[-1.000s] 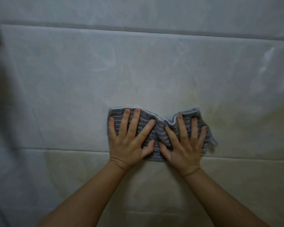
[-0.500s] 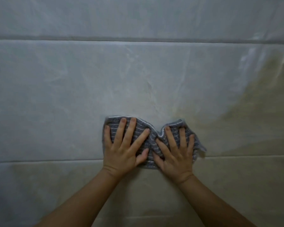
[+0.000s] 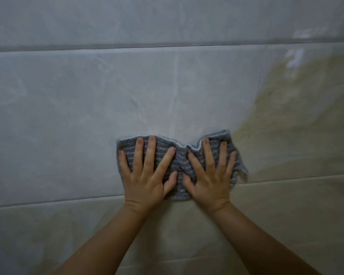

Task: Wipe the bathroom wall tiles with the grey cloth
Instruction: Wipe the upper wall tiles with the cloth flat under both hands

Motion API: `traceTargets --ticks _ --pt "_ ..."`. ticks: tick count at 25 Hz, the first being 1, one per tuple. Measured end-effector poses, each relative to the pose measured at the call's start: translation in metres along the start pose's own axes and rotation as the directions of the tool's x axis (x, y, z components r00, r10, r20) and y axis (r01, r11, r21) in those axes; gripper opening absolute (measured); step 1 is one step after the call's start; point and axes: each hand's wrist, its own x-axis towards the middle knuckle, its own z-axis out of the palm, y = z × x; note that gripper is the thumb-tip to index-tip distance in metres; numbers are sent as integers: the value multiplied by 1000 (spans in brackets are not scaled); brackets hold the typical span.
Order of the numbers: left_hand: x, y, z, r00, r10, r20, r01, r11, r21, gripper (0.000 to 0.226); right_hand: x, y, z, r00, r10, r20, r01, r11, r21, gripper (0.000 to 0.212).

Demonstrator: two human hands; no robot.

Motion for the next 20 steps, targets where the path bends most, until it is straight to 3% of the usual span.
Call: traceTargets --ticks 5,12,18,20 --pt "-4 36 7 998 66 14 -66 998 -8 67 -20 38 -5 1000 -28 6 28 1000 1 58" --pt "112 54 -2 993 -67 -93 61 996 -59 55 83 55 -26 977 186 -101 -184 982 26 61" --pt "25 61 7 993 115 35 -115 993 -15 65 -23 56 -13 997 39 72 -36 998 -43 69" --pt "20 62 7 991 128 49 -127 992 -14 67 -23 57 -18 996 48 75 -48 999 -3 73"
